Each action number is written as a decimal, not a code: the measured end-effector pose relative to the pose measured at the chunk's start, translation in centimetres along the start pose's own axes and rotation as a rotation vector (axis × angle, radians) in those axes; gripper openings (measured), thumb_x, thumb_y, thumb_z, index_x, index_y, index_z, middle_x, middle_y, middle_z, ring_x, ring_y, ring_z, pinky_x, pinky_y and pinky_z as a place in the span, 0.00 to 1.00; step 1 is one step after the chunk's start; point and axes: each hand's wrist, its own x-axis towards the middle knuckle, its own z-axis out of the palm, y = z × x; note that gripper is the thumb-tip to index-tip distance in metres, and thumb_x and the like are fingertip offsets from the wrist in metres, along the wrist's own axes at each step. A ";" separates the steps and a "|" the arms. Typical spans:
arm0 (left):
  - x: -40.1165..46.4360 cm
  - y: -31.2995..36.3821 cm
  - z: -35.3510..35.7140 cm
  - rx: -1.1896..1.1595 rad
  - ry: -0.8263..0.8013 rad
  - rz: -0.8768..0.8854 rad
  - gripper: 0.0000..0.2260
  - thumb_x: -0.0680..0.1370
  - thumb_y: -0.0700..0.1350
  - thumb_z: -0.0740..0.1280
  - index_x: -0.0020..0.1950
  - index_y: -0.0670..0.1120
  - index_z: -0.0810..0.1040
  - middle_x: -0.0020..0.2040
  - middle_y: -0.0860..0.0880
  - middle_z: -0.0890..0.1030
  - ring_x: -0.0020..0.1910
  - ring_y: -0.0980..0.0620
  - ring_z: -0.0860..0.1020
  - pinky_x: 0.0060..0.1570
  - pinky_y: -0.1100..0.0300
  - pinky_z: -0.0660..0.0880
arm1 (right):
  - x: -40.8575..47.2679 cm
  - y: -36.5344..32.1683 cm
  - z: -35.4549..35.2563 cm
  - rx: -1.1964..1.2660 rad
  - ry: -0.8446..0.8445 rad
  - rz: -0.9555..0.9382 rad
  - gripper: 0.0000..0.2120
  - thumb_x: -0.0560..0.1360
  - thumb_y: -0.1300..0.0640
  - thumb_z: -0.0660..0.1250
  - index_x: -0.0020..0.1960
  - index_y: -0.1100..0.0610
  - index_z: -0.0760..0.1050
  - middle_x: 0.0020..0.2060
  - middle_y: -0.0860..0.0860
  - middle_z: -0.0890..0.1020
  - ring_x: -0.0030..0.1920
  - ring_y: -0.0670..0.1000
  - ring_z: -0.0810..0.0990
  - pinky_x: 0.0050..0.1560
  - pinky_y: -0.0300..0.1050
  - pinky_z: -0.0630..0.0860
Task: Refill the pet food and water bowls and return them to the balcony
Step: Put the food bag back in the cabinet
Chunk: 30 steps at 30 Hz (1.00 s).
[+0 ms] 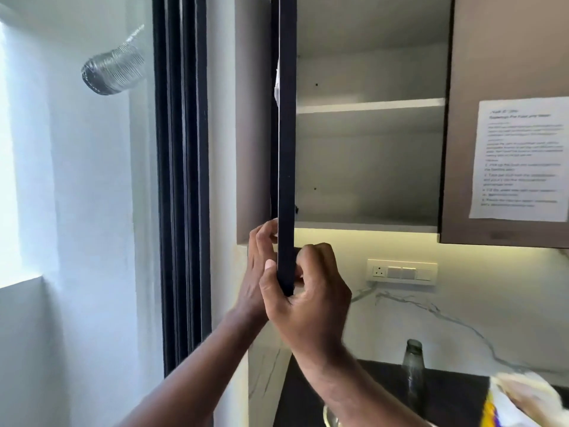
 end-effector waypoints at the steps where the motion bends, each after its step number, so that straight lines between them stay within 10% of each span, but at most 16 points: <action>1: -0.3 -0.2 0.0 -0.027 0.011 -0.015 0.22 0.74 0.52 0.65 0.65 0.48 0.64 0.55 0.55 0.71 0.47 0.53 0.72 0.44 0.58 0.71 | -0.2 0.0 -0.1 0.002 -0.026 0.000 0.16 0.75 0.44 0.70 0.42 0.56 0.73 0.38 0.46 0.74 0.34 0.46 0.72 0.29 0.40 0.72; 3: -1.6 -0.5 0.5 -0.081 0.051 -0.082 0.26 0.75 0.48 0.71 0.67 0.46 0.63 0.56 0.41 0.72 0.51 0.43 0.75 0.44 0.54 0.75 | -1.0 0.6 -0.9 0.029 -0.078 0.009 0.19 0.77 0.38 0.67 0.45 0.55 0.75 0.40 0.46 0.77 0.37 0.46 0.77 0.30 0.45 0.77; 9: -6.9 -1.6 5.1 -0.271 0.190 -0.429 0.20 0.76 0.60 0.70 0.61 0.66 0.63 0.59 0.51 0.74 0.56 0.57 0.75 0.54 0.57 0.75 | -4.1 7.5 -5.8 -0.108 -0.174 0.193 0.30 0.79 0.31 0.57 0.59 0.56 0.78 0.53 0.49 0.84 0.48 0.50 0.84 0.40 0.52 0.83; 16: -10.4 -5.4 12.5 -0.212 -0.076 -0.559 0.25 0.74 0.69 0.65 0.65 0.57 0.67 0.60 0.50 0.76 0.58 0.50 0.76 0.52 0.57 0.74 | -7.3 17.7 -10.8 -0.397 -0.324 0.411 0.30 0.78 0.33 0.60 0.69 0.53 0.74 0.66 0.49 0.80 0.62 0.54 0.81 0.55 0.52 0.79; 30: -15.3 -5.3 31.4 -0.218 -0.475 -0.664 0.25 0.73 0.69 0.66 0.66 0.62 0.67 0.65 0.53 0.74 0.61 0.55 0.75 0.54 0.61 0.73 | -11.6 36.9 -20.6 -0.579 -0.422 0.610 0.32 0.76 0.29 0.59 0.72 0.48 0.69 0.69 0.49 0.78 0.67 0.52 0.78 0.55 0.45 0.76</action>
